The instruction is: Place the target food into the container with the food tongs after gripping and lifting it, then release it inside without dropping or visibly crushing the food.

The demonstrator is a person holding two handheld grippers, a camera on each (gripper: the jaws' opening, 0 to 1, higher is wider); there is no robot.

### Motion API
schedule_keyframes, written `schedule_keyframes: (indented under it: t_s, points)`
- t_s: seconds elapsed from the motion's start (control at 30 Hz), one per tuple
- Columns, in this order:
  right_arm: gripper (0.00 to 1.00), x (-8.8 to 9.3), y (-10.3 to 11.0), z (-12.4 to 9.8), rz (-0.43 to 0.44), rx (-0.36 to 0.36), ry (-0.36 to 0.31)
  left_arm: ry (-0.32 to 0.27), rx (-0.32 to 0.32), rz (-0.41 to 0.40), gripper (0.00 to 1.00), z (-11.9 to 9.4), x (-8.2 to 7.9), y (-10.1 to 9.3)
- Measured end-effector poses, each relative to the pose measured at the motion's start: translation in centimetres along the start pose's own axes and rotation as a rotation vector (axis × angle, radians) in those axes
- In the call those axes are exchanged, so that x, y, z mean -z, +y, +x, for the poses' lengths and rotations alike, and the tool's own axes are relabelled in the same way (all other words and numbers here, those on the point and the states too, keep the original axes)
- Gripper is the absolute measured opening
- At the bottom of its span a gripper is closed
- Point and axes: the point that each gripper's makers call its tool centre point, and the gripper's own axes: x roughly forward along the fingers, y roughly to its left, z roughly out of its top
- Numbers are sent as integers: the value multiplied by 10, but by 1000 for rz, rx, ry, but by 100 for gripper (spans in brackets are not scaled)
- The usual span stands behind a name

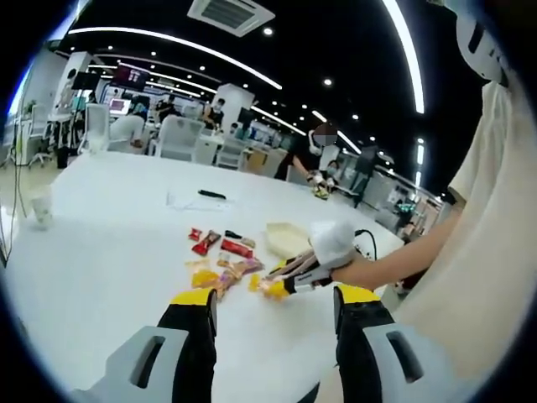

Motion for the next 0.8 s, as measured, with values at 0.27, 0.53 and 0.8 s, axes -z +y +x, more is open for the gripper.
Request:
schedule_keyframes:
  t_s: [0.27,0.53,0.8]
  points:
    - [27,1,0,1,40,-23,-6,-3,-8,-1,55,-3,2,-2]
    - [26,2,0,2,77,-44,-11,-13,-25,-9,55,-3,3,-4]
    - [25,2,-1,1,85,-58,-14,-10,-16,13,56,2,1,-7]
